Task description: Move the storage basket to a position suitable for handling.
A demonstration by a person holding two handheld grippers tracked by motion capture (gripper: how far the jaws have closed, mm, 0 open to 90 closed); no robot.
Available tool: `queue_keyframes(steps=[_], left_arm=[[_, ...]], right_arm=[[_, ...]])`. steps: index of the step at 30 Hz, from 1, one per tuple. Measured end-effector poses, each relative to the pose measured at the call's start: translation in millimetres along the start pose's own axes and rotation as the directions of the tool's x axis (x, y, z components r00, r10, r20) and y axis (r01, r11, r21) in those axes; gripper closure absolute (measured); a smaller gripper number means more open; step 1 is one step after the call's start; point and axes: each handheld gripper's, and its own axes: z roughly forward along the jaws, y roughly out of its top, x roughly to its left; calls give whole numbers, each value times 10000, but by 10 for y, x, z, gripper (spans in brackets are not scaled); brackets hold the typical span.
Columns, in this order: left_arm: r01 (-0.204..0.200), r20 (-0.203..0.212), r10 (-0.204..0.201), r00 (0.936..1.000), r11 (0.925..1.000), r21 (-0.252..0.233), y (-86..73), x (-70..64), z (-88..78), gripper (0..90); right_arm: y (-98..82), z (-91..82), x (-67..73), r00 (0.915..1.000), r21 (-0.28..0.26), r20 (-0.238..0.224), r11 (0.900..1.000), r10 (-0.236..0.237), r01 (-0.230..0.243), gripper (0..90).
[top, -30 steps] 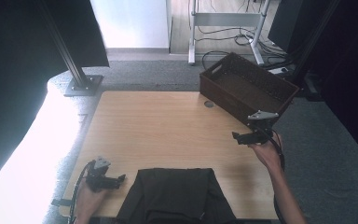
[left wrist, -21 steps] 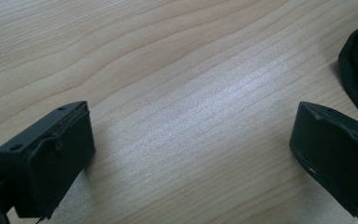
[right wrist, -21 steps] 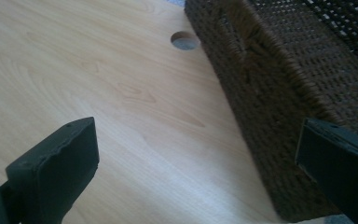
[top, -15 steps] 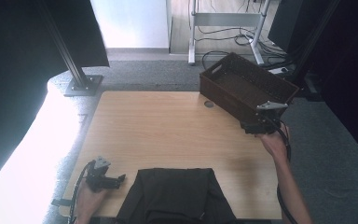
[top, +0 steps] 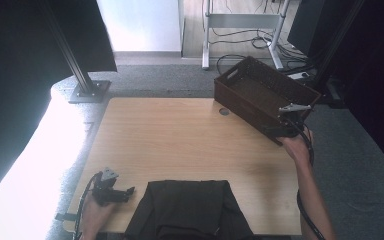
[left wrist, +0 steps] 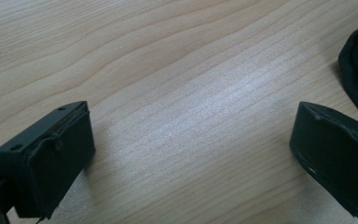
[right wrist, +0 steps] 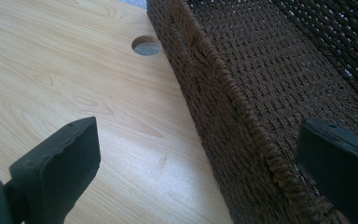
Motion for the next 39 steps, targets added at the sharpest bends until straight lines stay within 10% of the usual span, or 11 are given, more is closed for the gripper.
queue_keyframes(steps=[25, 30, 39], left_arm=[[0, 0, 0, 10000, 10000, -2, 0, 0, 0, 0], [2, 0, -2, 10000, 10000, -2, 0, 0, 0, 0], [-1, 2, 1, 10000, 10000, 0, 0, 0, 0, 0]], right_arm=[[-92, 168, -111, 9971, 511, -295, 9963, 701, -686, 82], [-97, 140, -62, 9917, 412, -936, 9956, 877, -841, 94], [-70, 73, 104, 9946, 554, -720, 9959, 754, -715, 491]])
